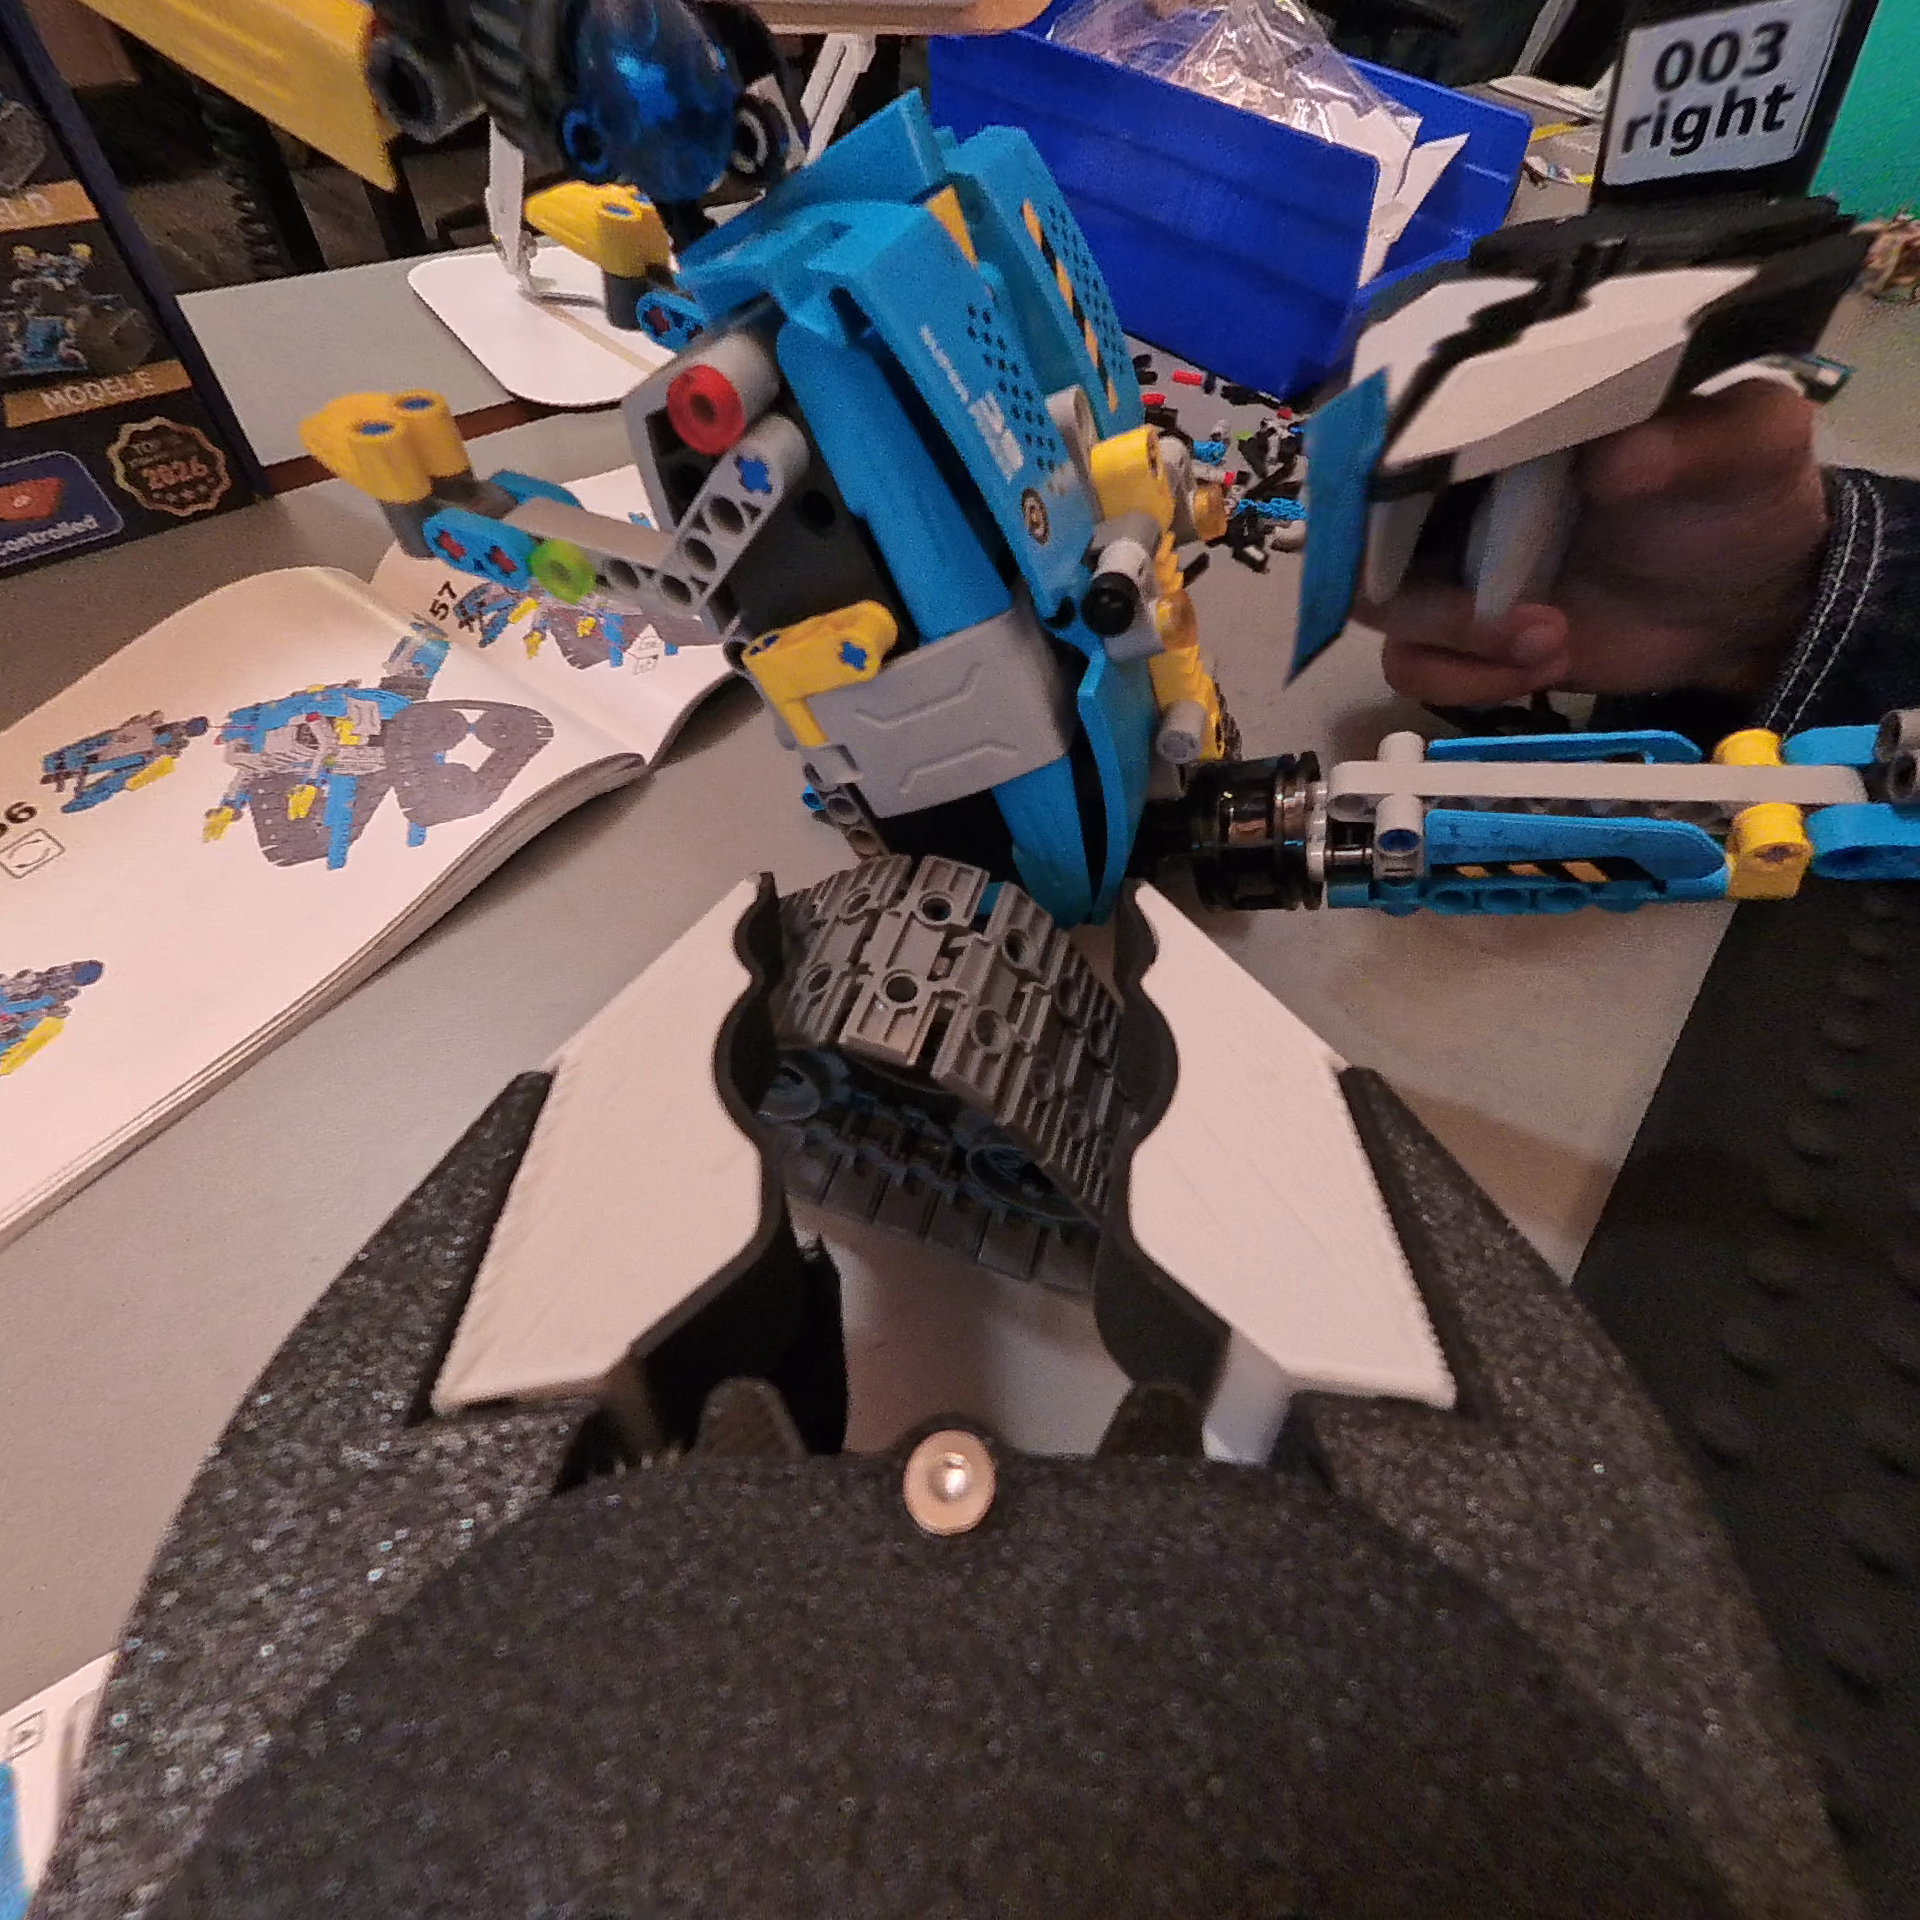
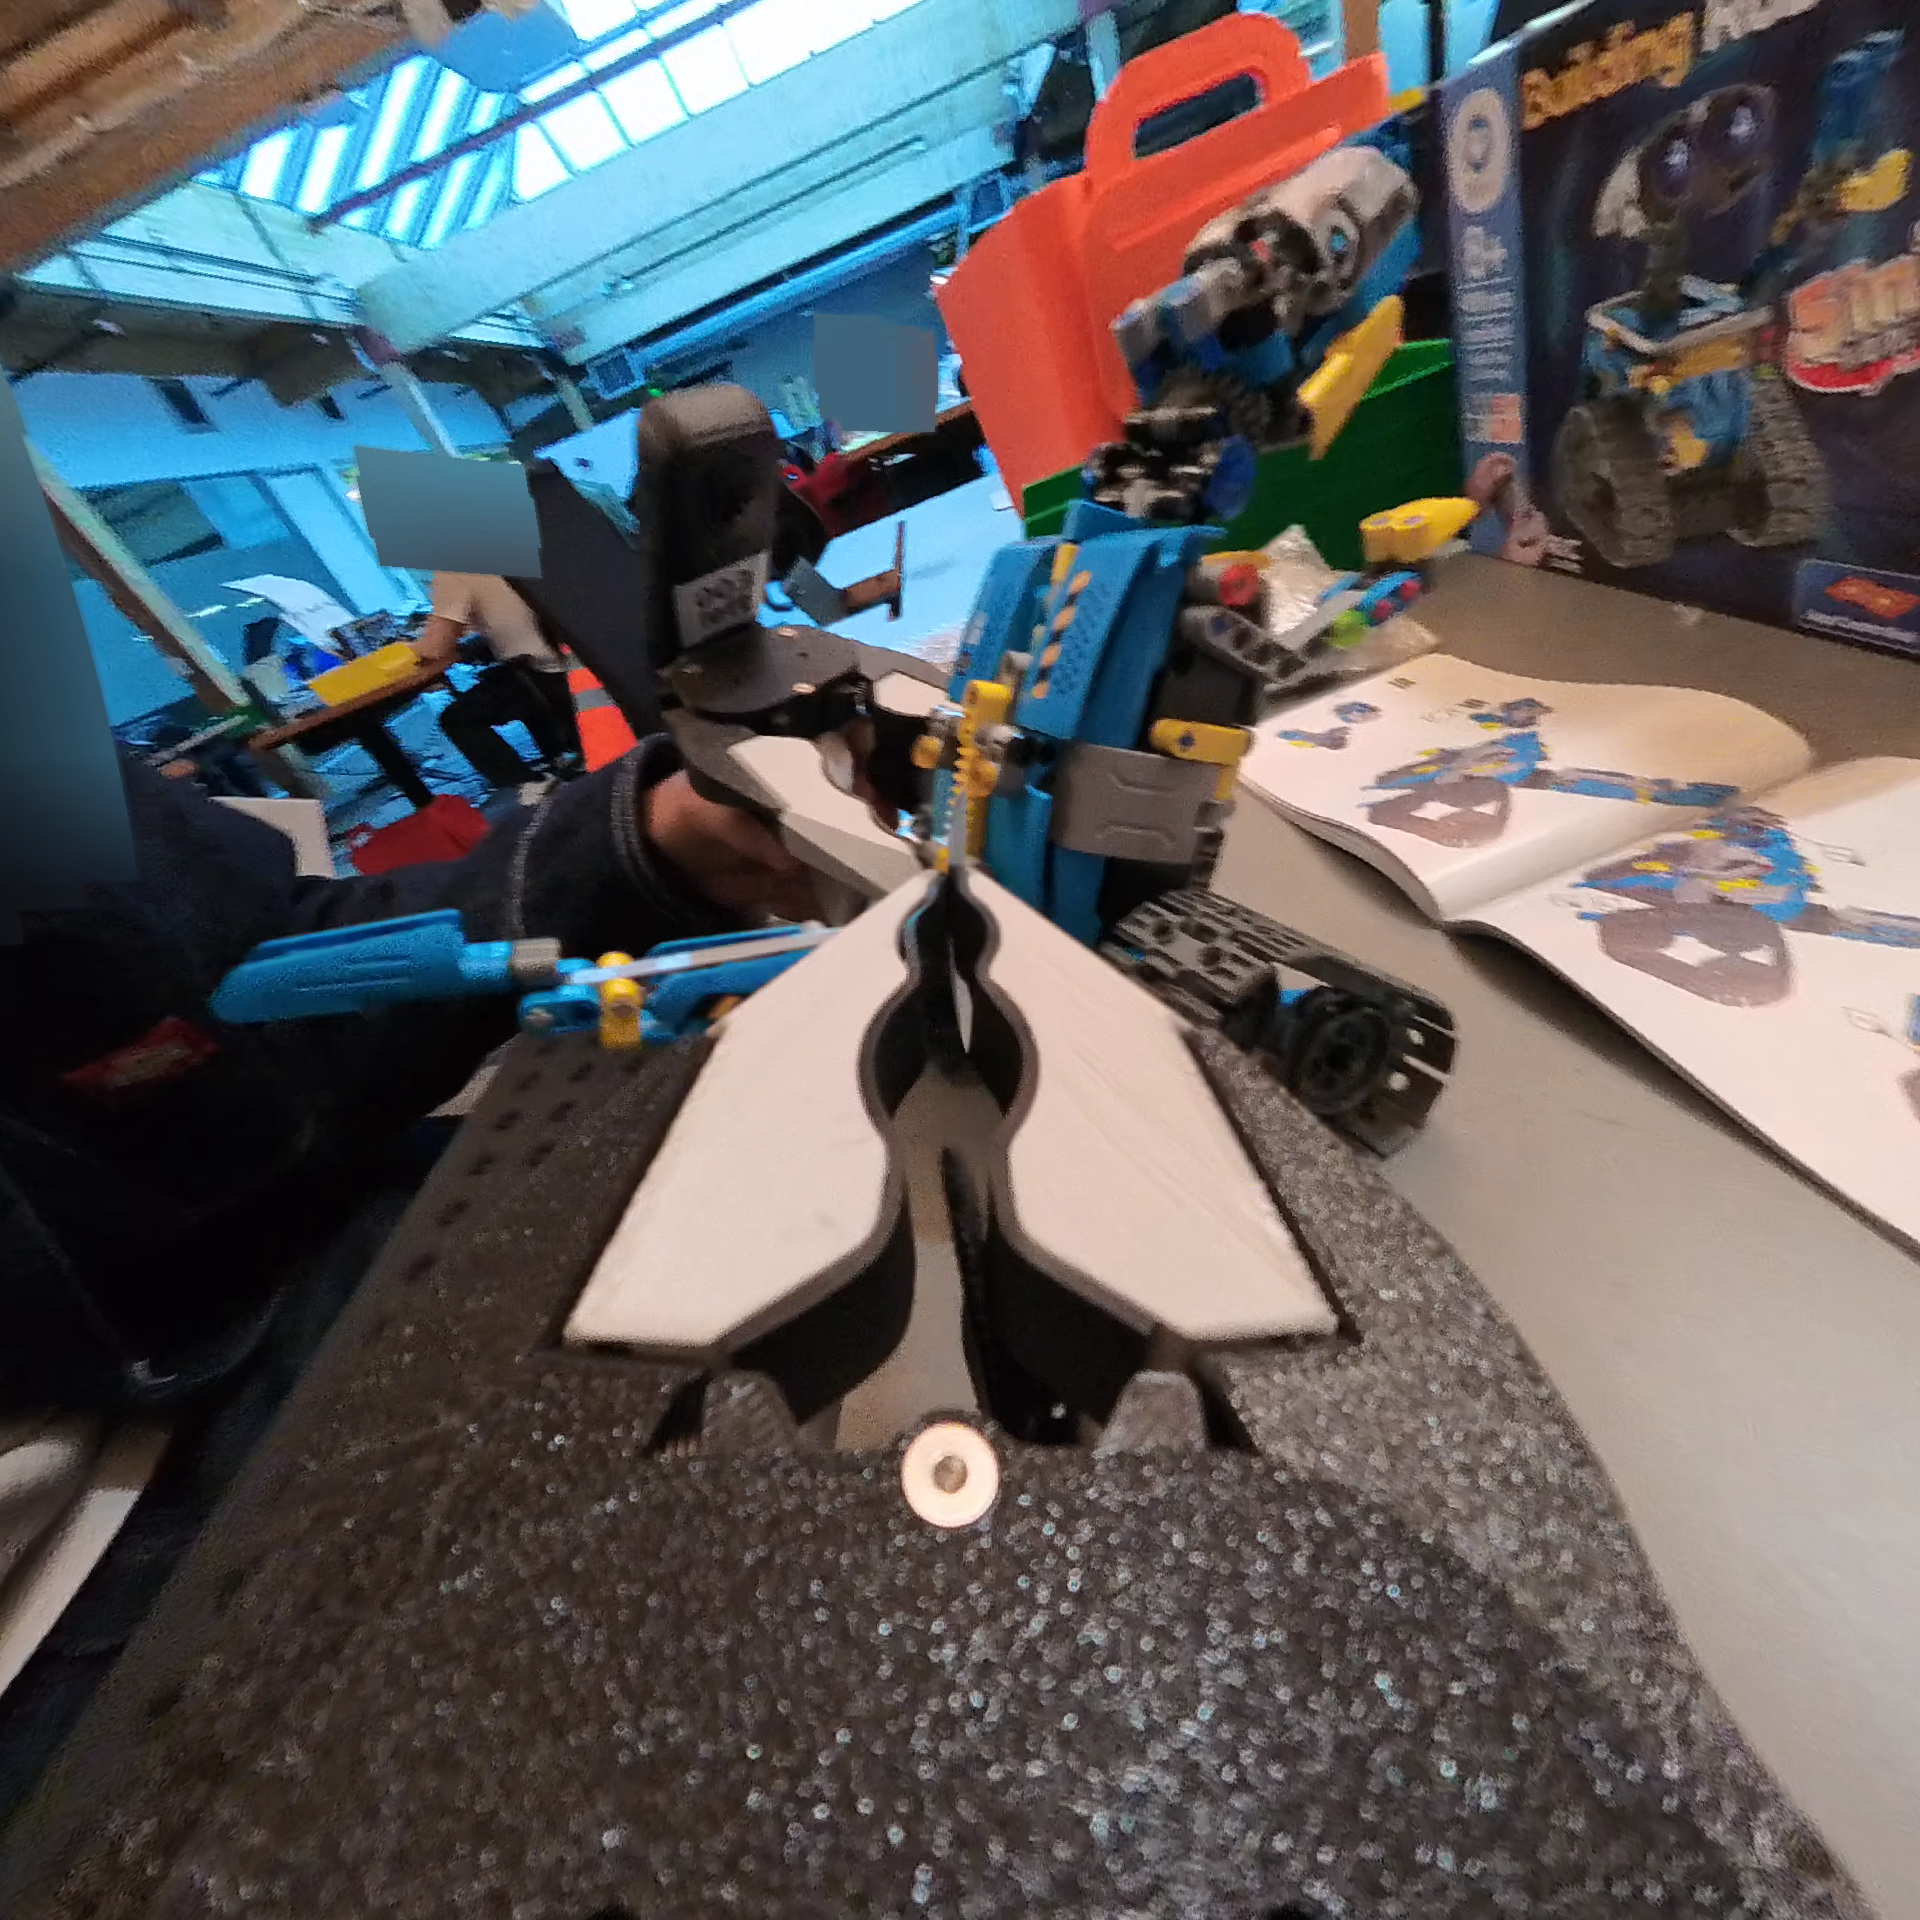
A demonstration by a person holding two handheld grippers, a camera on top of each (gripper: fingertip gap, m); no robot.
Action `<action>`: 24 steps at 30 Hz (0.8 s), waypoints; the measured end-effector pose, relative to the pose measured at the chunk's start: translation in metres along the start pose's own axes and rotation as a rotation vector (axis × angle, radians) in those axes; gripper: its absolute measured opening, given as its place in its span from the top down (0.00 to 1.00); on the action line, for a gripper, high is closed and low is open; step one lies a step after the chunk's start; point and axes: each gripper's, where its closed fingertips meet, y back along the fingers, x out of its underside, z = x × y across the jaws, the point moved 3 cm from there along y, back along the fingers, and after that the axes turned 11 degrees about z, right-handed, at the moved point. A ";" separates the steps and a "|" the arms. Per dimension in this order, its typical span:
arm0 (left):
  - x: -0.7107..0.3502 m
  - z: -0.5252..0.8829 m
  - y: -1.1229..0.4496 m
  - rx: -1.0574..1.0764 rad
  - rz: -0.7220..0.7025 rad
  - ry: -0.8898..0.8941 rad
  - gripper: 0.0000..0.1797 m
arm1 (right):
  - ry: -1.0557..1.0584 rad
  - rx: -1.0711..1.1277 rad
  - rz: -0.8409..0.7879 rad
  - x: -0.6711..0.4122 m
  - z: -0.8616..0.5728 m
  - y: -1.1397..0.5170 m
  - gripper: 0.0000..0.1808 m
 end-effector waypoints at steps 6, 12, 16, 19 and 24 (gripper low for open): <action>0.000 0.000 0.000 0.024 0.004 0.010 0.65 | -0.012 -0.069 0.020 0.007 -0.005 -0.007 1.00; 0.000 0.000 0.001 0.029 0.003 0.018 0.66 | 0.061 -0.380 -0.057 -0.013 0.004 -0.017 1.00; -0.003 -0.001 0.007 0.069 -0.037 0.071 0.66 | 0.153 -0.350 -0.085 -0.013 0.011 -0.015 1.00; -0.006 -0.003 0.008 0.081 -0.053 0.064 0.66 | 0.160 -0.288 -0.094 -0.014 0.000 -0.011 1.00; -0.007 -0.006 0.007 0.088 -0.057 0.059 0.66 | 0.220 -0.234 -0.014 -0.005 0.000 -0.016 1.00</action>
